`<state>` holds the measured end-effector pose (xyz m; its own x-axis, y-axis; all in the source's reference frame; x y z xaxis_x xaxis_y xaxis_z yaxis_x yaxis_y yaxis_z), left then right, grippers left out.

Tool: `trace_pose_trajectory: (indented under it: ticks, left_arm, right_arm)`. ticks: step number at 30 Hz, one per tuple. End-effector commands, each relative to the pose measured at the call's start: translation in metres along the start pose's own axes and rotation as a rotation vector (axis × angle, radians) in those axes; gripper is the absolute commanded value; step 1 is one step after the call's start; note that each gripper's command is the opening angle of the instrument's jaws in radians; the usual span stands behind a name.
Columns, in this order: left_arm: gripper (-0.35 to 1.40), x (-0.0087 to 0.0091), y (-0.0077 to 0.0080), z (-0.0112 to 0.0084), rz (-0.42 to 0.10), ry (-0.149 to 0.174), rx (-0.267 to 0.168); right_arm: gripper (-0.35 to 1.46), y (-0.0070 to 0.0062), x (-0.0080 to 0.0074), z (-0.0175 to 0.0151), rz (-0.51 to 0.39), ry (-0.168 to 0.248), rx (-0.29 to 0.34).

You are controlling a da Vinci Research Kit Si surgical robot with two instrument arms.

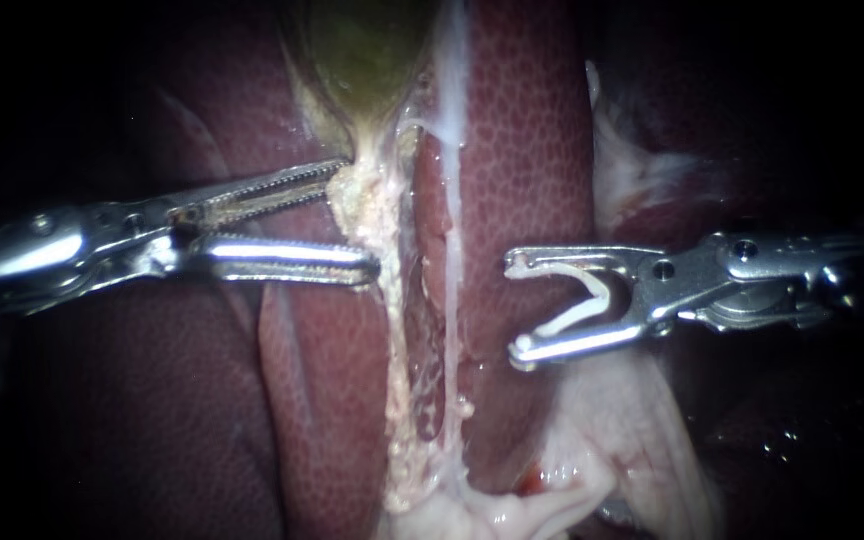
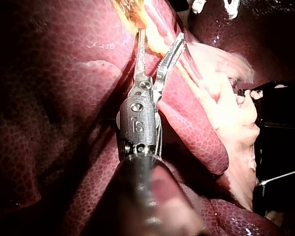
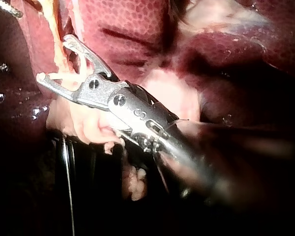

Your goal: Grabbing gallbladder

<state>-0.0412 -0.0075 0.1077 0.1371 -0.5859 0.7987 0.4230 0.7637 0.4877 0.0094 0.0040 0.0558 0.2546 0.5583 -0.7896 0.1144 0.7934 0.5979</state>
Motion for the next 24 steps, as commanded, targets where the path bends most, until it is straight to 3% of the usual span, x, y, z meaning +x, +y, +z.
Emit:
trace_pose_trajectory:
  ticks: [1,7,13,24]
  left_arm:
    - [0.36,0.0,0.0001,-0.0001,-0.004,0.0,0.001]
    - [0.07,0.0,0.0001,-0.0003,-0.028,-0.001,0.001]
    - [-0.35,-0.0004,0.0002,-0.0007,-0.065,-0.001,0.004]
    - [-0.35,-0.0005,0.0002,-0.0015,-0.095,-0.001,0.007]
  right_arm:
    - [0.58,0.0,0.0,0.0,0.0,0.0,0.0]
    - [0.58,0.0,0.0,0.0,0.0,0.0,0.0]
    - [0.58,0.0,0.0,0.0,0.0,0.0,0.0]
    - [0.58,0.0,0.0,0.0,0.0,0.0,0.0]
